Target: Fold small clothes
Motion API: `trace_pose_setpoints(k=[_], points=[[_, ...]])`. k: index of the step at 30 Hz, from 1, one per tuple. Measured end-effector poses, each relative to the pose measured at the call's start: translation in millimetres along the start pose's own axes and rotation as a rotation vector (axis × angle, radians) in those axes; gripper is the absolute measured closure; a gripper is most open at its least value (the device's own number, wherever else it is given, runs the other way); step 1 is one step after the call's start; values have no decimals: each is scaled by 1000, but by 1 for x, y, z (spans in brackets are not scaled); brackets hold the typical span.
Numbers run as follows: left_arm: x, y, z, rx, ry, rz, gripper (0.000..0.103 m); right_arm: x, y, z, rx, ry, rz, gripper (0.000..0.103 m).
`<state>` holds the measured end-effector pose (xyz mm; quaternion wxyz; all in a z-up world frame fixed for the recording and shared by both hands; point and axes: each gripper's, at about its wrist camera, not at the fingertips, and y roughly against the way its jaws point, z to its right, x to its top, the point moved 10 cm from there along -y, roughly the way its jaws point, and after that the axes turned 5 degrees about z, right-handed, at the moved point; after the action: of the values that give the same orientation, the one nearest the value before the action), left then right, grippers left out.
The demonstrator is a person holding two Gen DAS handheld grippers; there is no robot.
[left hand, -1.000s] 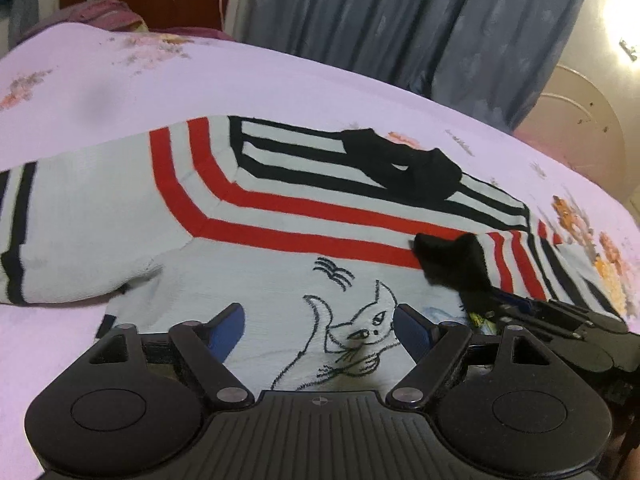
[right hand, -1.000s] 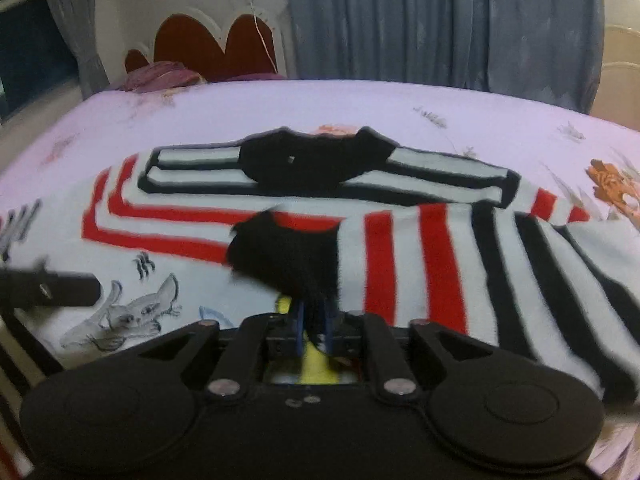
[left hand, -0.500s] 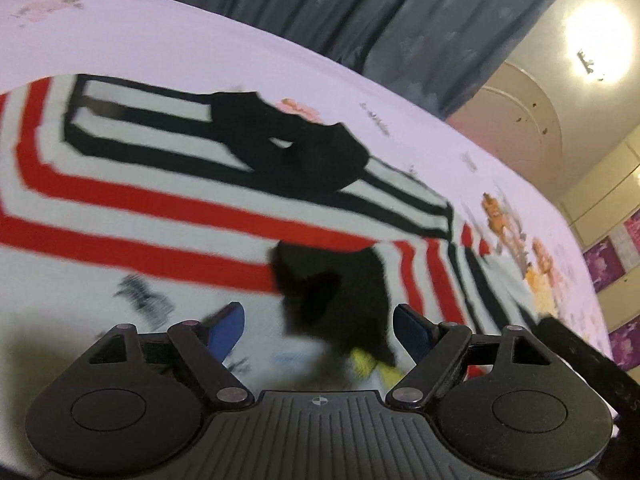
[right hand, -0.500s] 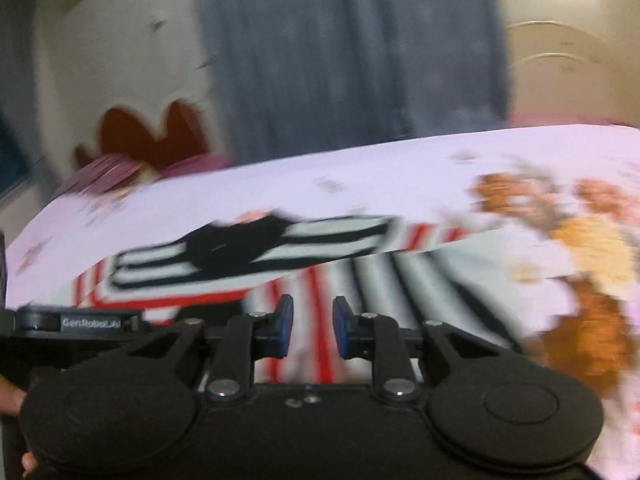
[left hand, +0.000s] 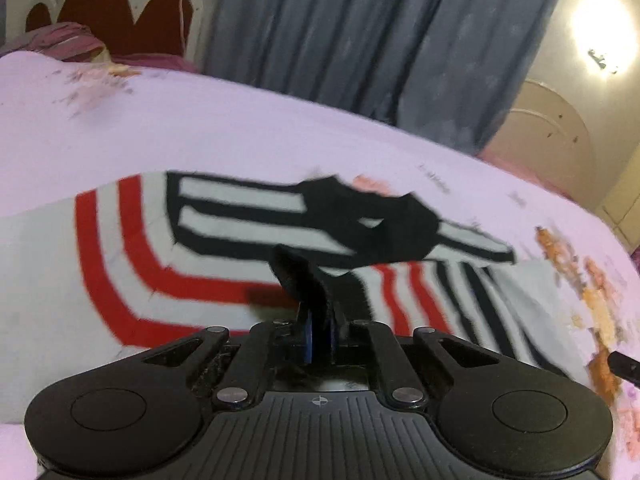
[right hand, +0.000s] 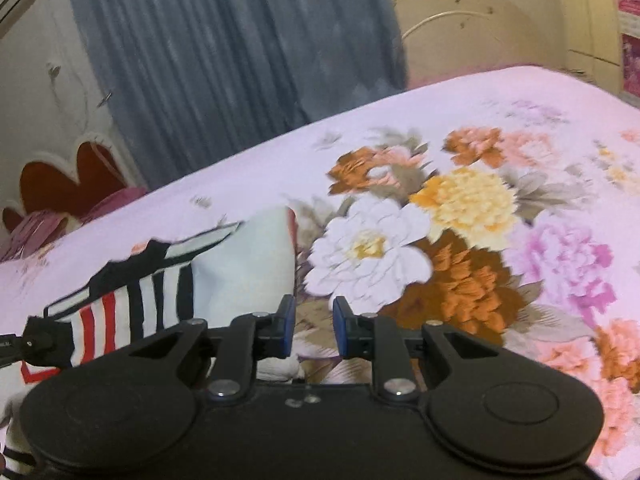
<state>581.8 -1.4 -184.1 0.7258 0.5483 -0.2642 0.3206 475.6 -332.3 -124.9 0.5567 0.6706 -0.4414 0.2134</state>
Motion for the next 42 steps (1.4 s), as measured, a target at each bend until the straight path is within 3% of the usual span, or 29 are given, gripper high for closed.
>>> trace_pose_setpoints(k=[4,7,8,9,10,11,12,15,18,20,21,23,25,27,29,31,32,34,39,42], points=[[-11,-4,-6,29,-3,-15,96,-15,-16,-17,37,55,-62,82],[-21,-6,-7,30,-22,-30,96,-42,-37,-18,1,135,-183,82],[-20,-4,-8,37,-31,-23,95,-42,-37,-18,12,133,-179,80],[-18,0,-12,52,-38,-13,84,-38,-35,-18,21,127,-168,79],[-15,7,-17,67,-44,7,59,-30,-33,-18,30,116,-142,77],[-12,9,-20,67,-42,32,49,-21,-33,-18,36,106,-106,65],[-10,9,-22,58,-34,41,46,-12,-35,-17,35,100,-77,52],[-6,-7,-24,46,2,-5,46,15,-60,-16,61,49,-62,55],[-7,-21,-26,55,18,-25,63,34,-92,-16,74,11,-61,62],[-6,-23,-20,21,11,-25,97,40,-117,-14,89,-41,-94,70],[-4,-20,-17,1,3,-10,97,38,-126,-15,96,-44,-109,84],[5,-4,-8,19,-100,102,97,37,-132,-30,116,85,-106,90],[-2,-8,-19,68,-98,73,97,23,-138,-29,48,223,-114,90],[-11,-17,-28,83,-70,34,97,21,-139,-19,63,156,-120,91],[-11,-15,-26,113,-91,46,88,24,-131,-20,48,168,-112,86],[-5,-2,-29,211,-88,81,59,29,-114,-24,65,169,-78,83],[-1,10,-26,228,-80,126,58,30,-104,-26,87,166,-66,83],[-4,20,5,118,-50,125,58,26,-83,-29,118,186,-60,84],[-38,19,143,-180,-154,37,58,-9,-45,-42,172,202,-134,88],[-70,-1,184,-188,-225,-50,55,-29,-39,-46,156,232,-178,89]])
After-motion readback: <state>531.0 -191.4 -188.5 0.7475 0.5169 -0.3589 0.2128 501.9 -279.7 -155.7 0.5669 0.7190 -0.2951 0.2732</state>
